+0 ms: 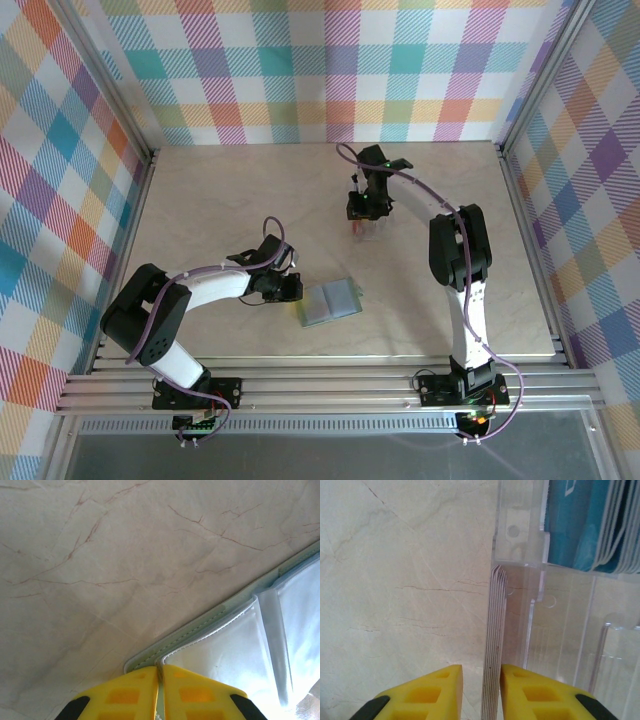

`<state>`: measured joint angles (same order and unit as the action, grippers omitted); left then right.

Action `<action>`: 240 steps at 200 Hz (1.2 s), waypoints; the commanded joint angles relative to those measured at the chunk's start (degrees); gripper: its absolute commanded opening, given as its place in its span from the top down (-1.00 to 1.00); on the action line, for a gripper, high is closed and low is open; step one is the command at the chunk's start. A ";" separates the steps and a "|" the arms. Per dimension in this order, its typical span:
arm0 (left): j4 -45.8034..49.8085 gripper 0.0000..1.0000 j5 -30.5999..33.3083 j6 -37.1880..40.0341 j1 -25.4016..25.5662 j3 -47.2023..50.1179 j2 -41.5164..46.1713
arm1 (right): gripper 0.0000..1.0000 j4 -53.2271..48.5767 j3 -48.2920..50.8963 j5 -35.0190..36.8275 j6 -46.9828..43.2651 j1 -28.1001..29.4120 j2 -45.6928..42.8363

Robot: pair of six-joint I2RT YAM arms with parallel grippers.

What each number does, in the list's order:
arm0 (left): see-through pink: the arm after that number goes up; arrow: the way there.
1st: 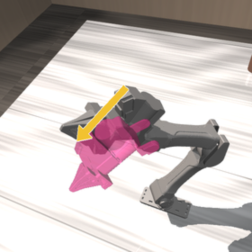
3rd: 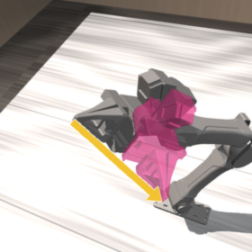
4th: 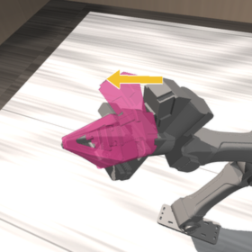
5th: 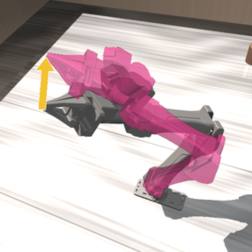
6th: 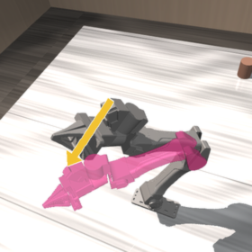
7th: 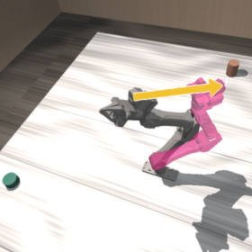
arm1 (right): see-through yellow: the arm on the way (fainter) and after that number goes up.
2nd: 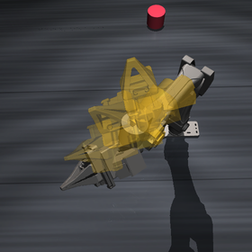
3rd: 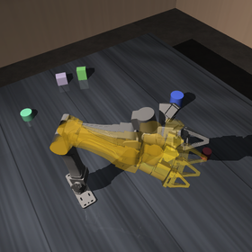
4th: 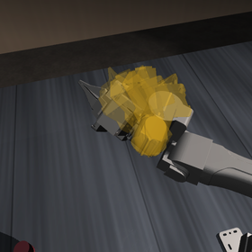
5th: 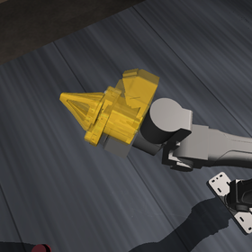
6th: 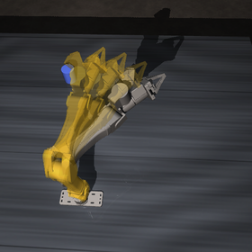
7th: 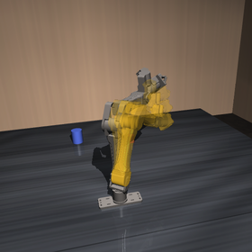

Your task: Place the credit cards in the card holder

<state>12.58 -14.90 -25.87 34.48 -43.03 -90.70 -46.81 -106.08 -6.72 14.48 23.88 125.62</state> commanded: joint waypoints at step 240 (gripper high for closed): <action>0.92 0.77 0.90 1.02 0.33 -0.30 -2.57 | 1.00 -0.55 0.60 5.82 3.01 -1.29 -7.89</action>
<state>12.60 -14.90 -25.85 34.46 -43.07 -90.76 -47.22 -105.95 -1.91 16.47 22.76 120.81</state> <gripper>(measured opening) 0.116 0.053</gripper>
